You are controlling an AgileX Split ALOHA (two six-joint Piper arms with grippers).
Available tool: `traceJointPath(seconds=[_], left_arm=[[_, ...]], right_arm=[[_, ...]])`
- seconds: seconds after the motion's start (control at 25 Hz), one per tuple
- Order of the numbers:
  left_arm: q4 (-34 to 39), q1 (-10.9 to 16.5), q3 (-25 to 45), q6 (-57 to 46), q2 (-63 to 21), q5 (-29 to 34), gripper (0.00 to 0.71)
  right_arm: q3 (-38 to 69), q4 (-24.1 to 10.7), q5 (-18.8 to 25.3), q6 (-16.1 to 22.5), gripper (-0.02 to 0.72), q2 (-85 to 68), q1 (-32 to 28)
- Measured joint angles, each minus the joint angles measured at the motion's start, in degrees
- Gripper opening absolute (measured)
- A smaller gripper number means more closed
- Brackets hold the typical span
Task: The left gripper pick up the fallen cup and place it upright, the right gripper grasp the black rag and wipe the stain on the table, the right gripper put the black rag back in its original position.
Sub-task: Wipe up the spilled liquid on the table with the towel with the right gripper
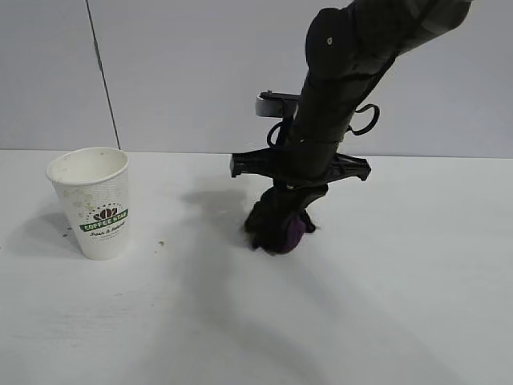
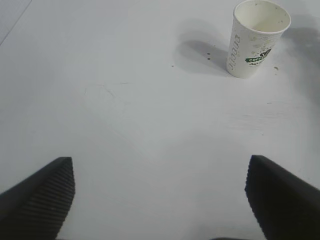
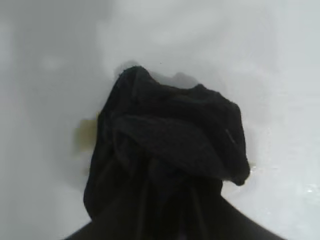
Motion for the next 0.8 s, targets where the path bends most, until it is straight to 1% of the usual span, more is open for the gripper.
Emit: traceJointPath(seconds=[0.08,0.2,0.32,0.4,0.48,0.68,0.8], left_arm=[[0.0,0.0,0.0,0.0,0.0,0.0,0.664],[0.0,0.0,0.0,0.0,0.0,0.0,0.664],[0.0,0.0,0.0,0.0,0.0,0.0,0.664],[0.0,0.0,0.0,0.0,0.0,0.0,0.664],[0.0,0.0,0.0,0.0,0.0,0.0,0.664],[0.0,0.0,0.0,0.0,0.0,0.0,0.664],[0.0,0.0,0.0,0.0,0.0,0.0,0.664]], right_arm=[[0.0,0.3,-2.7,0.0,0.104,1.8,0.5],[-0.1,0.7,-4.0,0.0,0.104,4.5,0.5],[-0.6,1.1,-2.6,0.0,0.104,4.6,-0.2],[-0.8,0.9,-0.7,0.0,0.104,4.4,-1.4],[-0.9,-0.6,1.6,0.0,0.104,4.1,-3.1],[-1.2,-6.0,8.1,0.0,0.104,3.0,-9.1],[-1.2,-8.8,13.1,0.0,0.104,2.1,-12.5]])
